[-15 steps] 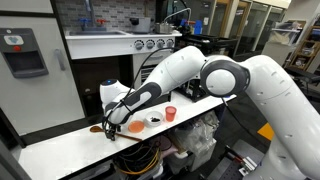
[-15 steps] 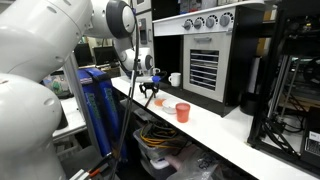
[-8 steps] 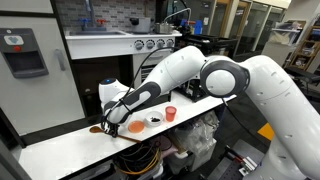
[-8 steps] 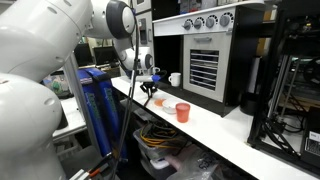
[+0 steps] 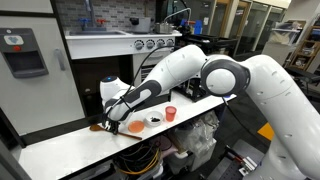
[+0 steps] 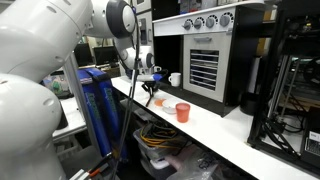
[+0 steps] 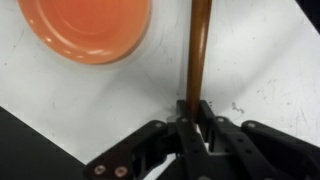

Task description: Use the wooden spoon to mix the contents of the white bowl

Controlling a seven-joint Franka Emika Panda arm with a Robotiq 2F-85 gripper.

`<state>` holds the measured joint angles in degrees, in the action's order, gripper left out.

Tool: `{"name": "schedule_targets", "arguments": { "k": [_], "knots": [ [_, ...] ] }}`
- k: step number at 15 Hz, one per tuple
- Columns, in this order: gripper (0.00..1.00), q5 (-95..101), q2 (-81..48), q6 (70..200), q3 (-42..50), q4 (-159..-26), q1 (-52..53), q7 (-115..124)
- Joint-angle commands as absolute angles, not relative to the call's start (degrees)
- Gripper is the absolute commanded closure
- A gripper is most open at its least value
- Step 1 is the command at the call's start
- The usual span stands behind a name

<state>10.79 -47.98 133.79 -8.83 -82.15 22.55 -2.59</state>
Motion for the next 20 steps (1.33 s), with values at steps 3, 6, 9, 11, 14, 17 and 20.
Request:
{"name": "schedule_targets", "arguments": {
  "k": [3,6,9,11,14,17,20],
  "knots": [
    [0.97,9.76,-41.58,132.55,-10.75,-86.21,19.98,-7.02],
    [0.97,9.33,-37.40,131.53,-12.20,-89.09,19.04,-10.17],
    [0.97,8.18,-32.55,131.01,-13.99,-93.35,17.78,-12.99],
    [0.97,7.39,-29.51,130.94,-14.71,-96.15,17.27,-14.02],
    [0.97,5.99,-25.41,130.39,-15.51,-100.14,16.49,-15.80],
    [0.97,4.44,-21.85,129.09,-16.14,-103.68,15.26,-18.70],
    [0.97,4.19,-18.74,127.88,-15.79,-106.83,14.06,-22.50]
  ]
}}
